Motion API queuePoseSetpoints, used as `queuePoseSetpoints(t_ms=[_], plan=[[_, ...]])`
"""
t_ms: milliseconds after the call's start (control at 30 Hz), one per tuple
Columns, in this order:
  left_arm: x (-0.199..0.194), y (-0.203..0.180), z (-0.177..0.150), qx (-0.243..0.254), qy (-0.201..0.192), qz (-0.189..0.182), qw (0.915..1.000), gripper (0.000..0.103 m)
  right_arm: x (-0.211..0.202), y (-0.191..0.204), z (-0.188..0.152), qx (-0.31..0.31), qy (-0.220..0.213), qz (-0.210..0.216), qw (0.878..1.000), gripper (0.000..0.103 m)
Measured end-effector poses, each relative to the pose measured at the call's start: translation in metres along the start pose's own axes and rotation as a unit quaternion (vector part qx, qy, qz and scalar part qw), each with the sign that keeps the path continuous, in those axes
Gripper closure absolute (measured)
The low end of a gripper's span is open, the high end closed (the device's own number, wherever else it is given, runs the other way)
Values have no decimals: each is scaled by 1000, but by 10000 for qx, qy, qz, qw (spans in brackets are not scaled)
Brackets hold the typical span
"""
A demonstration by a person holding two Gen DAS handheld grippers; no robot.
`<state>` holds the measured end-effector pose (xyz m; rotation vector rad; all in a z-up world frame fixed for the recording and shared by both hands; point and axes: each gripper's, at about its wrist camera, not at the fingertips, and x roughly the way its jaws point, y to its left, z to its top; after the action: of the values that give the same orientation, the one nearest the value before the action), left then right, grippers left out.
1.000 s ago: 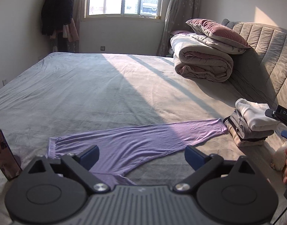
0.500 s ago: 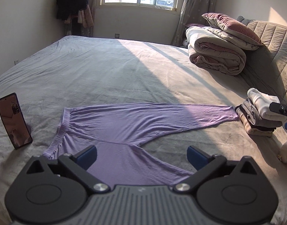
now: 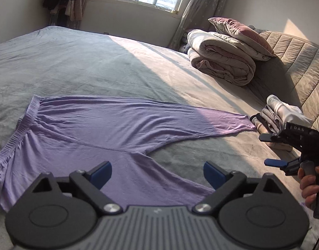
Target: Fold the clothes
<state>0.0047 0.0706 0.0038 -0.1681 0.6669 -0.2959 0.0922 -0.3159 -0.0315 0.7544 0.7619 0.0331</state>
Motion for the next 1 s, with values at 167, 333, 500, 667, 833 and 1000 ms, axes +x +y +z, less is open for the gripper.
queuePoseSetpoints(t_ms=[167,333,500,667,833,1000], plan=[[45,-22,14,1013,-171,-296,9943,30,36,-32,23,753,-268,81,9968,37],[96,-26,16,1310,152,-347,9907,51,56,-60,48,1255,-566,261,9901,46],[131,-29,16,1503,314,-344,9875,65,62,-79,70,1598,-941,384,9819,50],[147,-38,18,1798,238,-245,9831,71,69,-83,82,1513,-1266,207,9801,58],[150,-42,18,1994,148,-189,9796,100,74,-81,80,1205,-1488,-184,9813,96],[142,-43,17,2198,149,-448,9744,102,66,-73,72,697,-1651,-609,9819,103]])
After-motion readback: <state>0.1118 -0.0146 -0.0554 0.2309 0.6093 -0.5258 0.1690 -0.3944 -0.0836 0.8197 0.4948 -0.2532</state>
